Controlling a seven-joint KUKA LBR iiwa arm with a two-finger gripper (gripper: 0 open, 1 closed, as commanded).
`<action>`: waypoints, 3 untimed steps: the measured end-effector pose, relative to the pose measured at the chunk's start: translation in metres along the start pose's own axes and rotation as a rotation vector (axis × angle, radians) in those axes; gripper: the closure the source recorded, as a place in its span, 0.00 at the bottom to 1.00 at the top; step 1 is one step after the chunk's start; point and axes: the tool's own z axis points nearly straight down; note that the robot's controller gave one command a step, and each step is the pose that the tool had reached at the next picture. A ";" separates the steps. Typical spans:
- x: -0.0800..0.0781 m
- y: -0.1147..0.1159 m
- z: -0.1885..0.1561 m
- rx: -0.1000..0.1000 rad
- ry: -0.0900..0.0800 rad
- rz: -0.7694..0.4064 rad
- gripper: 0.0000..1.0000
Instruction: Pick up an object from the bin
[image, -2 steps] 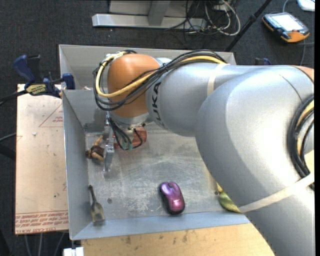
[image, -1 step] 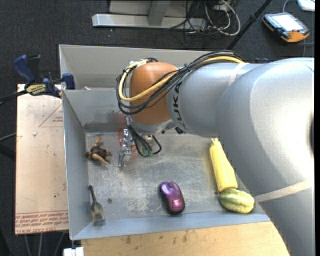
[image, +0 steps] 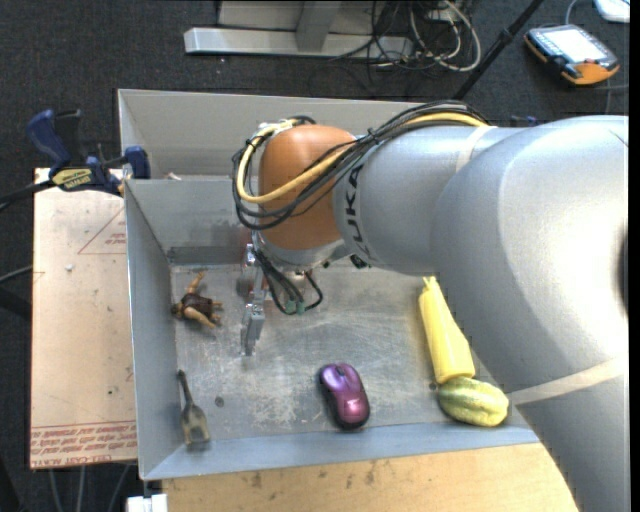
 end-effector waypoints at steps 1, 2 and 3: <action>0.000 0.000 0.000 0.000 0.000 0.000 0.00; -0.008 0.017 0.003 0.002 -0.002 -0.122 0.00; -0.015 0.044 0.005 -0.001 -0.004 -0.303 0.00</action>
Offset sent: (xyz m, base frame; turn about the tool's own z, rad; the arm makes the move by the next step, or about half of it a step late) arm 0.0197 0.0542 -0.0093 -0.3435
